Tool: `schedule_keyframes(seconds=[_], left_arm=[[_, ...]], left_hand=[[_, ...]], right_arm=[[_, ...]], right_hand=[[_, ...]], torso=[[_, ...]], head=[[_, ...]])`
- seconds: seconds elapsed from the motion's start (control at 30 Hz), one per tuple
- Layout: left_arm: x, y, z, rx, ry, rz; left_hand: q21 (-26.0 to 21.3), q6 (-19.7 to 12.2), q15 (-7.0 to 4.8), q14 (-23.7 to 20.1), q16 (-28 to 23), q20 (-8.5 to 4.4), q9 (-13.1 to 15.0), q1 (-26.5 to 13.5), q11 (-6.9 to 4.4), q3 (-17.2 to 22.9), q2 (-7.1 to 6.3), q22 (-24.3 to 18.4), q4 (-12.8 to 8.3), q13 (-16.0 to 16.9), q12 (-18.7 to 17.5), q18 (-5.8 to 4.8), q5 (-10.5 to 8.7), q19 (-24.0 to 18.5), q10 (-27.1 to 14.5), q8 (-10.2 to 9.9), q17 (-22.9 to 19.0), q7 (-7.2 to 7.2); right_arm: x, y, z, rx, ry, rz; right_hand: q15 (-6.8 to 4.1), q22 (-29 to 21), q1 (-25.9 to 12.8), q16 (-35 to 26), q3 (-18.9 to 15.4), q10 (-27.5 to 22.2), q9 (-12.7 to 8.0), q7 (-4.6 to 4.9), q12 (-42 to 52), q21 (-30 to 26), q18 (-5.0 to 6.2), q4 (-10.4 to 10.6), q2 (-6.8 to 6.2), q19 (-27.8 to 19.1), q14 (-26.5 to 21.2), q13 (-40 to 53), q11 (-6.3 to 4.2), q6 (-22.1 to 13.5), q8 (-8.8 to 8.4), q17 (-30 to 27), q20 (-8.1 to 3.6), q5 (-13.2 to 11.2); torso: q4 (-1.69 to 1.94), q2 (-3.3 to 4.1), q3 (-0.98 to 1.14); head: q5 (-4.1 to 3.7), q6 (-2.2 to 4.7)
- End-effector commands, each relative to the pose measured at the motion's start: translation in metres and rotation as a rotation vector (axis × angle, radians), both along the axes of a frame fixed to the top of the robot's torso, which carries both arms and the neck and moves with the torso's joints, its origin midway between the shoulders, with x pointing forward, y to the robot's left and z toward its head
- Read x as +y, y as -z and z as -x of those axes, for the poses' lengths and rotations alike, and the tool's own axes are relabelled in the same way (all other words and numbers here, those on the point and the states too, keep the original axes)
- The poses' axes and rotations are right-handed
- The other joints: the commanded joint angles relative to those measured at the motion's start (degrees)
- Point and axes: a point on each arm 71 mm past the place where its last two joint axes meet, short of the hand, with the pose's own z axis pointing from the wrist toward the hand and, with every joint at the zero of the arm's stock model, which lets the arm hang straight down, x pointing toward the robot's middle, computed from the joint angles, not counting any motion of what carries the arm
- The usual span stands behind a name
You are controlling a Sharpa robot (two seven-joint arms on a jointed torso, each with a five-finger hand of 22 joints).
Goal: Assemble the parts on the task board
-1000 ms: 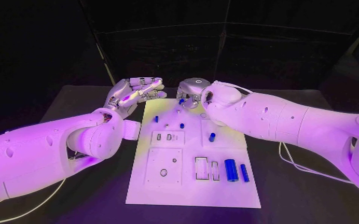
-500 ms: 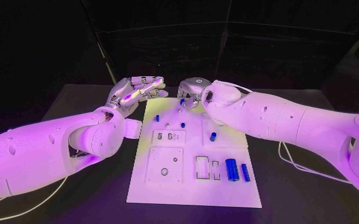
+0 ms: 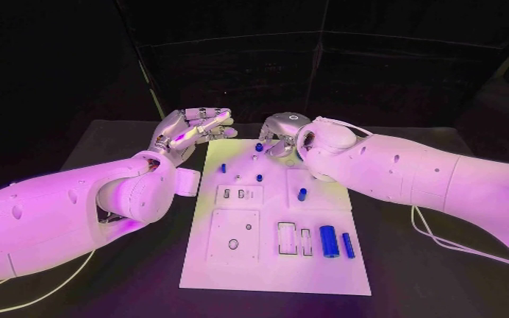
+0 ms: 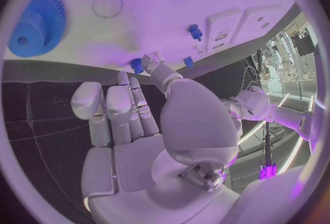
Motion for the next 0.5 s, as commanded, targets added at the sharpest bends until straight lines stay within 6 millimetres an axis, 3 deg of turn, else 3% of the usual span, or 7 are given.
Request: schedule_keyframes(seconds=[0.03, 0.23, 0.5], left_arm=[[0.002, -0.002, 0.0, -0.015, -0.001, 0.004], [0.007, -0.002, -0.001, -0.016, -0.014, 0.002], [0.013, -0.001, -0.006, -0.011, -0.031, 0.004]], left_hand=[[-0.3, 0.2, 0.3, -0.1, -0.2, 0.11, -0.1, 0.2, 0.25, -0.1, 0.09, -0.1, -0.3, -0.1, -0.2, 0.79, 0.22, 0.4, 0.3, -0.3, 0.1, 0.32], [-0.3, 0.2, 0.3, -0.1, -0.2, 0.11, -0.1, 0.2, 0.25, -0.1, 0.09, -0.1, -0.3, -0.1, -0.2, 0.79, 0.22, 0.4, 0.3, -0.3, 0.1, 0.32], [-0.3, 0.3, 0.3, -0.1, -0.2, 0.11, -0.1, 0.2, 0.25, -0.1, 0.11, -0.1, -0.3, -0.1, -0.3, 0.79, 0.22, 0.4, 0.3, -0.3, 0.1, 0.31]], right_arm=[[-0.011, -0.006, 0.006, -0.017, 0.048, -0.092], [-0.047, -0.013, 0.025, 0.015, 0.072, -0.208], [-0.107, -0.018, 0.037, 0.317, 0.191, -0.516]], right_hand=[[0.38, 0.0, -0.4, 0.5, -1.5, -0.6, 0.2, 0.07, 0.9, -0.3, -0.21, 0.8, -0.38, -0.1, 0.0, 0.0, -0.06, 0.0, 0.3, 0.2, 0.23, 0.8], [0.27, 1.0, -0.1, 1.3, -2.8, -0.3, 0.3, -0.11, 2.2, 0.2, -0.4, 1.6, -0.34, 0.6, 0.3, 0.1, -0.27, 0.4, 0.47, 1.1, 0.16, 1.4], [0.15, 3.0, 0.0, 2.9, -4.9, -0.7, 0.2, -0.17, 3.7, 1.3, -0.83, 3.2, -0.02, 2.2, 0.7, 0.0, -0.36, 0.4, 0.29, 3.0, -0.02, 3.9]], torso=[[-0.28, -0.15, 0.02], [-1.17, -0.68, 0.24], [-2.66, -1.42, 0.55]], head=[[0.08, 0.27], [0.49, 0.18], [0.4, 0.02]])
